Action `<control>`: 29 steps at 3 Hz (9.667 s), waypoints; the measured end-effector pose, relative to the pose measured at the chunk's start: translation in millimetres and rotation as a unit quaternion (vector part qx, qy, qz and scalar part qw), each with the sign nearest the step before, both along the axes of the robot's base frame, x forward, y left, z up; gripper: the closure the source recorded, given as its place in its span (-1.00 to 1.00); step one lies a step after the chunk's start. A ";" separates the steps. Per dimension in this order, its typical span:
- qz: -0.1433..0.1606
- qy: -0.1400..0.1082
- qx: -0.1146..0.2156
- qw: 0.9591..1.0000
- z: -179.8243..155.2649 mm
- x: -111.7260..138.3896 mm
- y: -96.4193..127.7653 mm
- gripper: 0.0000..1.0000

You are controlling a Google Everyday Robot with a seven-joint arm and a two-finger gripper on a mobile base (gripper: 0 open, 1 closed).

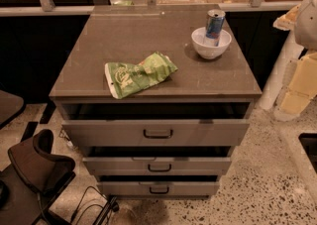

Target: Pick redbull can from white bowl and place on counter

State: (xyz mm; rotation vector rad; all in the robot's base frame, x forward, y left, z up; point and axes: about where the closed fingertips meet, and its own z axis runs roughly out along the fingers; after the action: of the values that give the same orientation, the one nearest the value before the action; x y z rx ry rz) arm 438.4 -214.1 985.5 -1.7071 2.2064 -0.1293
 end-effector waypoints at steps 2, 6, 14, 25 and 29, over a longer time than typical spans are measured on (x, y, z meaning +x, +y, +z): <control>-0.014 -0.023 0.037 0.999 0.7 18.1 1.9 -1.00; -0.012 -0.206 0.400 0.893 24.1 147.5 11.7 -1.00; -0.108 -0.259 0.468 0.838 -24.5 285.6 11.6 -1.00; -0.098 -0.194 0.516 0.829 -2.4 318.9 70.7 1.00; -0.092 -0.170 0.535 0.823 21.9 263.3 194.4 1.00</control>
Offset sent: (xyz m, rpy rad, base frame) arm 0.0643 0.0029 0.0006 0.2576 -0.1412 -0.0947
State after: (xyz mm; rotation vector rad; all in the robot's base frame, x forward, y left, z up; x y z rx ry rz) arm 701.8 -19.7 1007.4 -0.7508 1.6049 0.6047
